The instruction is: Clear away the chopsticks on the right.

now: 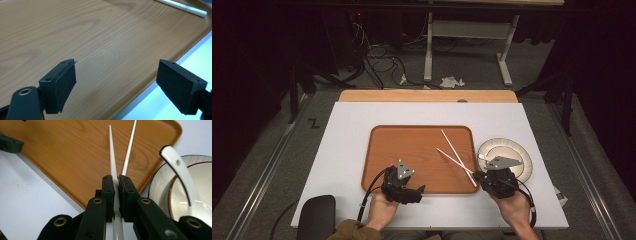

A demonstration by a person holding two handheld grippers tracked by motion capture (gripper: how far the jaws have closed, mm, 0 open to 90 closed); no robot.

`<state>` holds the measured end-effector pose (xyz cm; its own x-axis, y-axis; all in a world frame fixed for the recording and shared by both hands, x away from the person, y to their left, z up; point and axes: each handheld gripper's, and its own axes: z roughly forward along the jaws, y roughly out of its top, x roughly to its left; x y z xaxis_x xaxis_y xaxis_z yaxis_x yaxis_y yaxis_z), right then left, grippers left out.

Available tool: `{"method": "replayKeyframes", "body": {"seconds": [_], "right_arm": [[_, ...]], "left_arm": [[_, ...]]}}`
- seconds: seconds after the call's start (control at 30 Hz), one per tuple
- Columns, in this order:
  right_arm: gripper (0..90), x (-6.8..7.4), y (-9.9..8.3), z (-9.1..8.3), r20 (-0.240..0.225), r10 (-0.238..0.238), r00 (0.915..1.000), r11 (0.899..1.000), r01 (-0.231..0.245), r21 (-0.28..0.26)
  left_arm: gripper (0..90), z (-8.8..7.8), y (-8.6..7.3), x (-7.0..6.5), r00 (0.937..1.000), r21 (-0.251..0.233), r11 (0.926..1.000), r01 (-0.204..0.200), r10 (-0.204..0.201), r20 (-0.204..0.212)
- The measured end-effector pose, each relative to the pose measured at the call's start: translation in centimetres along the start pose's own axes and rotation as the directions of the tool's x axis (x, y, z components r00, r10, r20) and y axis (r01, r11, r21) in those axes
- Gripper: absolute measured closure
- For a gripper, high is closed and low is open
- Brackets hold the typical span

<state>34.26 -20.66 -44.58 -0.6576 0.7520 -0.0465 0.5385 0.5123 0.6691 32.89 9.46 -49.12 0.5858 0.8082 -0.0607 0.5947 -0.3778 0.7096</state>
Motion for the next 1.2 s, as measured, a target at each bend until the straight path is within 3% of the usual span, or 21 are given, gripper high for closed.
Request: {"method": "replayKeyframes", "body": {"seconds": [0.4, 0.6, 1.2], "right_arm": [[84.2, 1.0, 0.3, 2.7, 0.002, -0.02, 0.9998, 0.996, 0.02, 0.086], [84.1, 1.4, 0.5, 4.5, -0.027, -0.04, 0.9988, 0.991, 0.043, 0.127], [83.8, 1.8, 1.2, 7.0, -0.08, -0.076, 0.9939, 0.981, 0.089, 0.17]], "left_arm": [[16.4, 0.1, -0.1, -0.1, 1.0, 0.015, 0.9999, -0.008, 0.008, -0.002], [16.5, 0.1, -0.2, -0.2, 0.9997, 0.03, 0.9994, -0.018, 0.018, 0.019], [16.4, -0.6, -1.1, 0.3, 0.9998, 0.047, 0.9987, 0.018, -0.018, 0.012]]}}
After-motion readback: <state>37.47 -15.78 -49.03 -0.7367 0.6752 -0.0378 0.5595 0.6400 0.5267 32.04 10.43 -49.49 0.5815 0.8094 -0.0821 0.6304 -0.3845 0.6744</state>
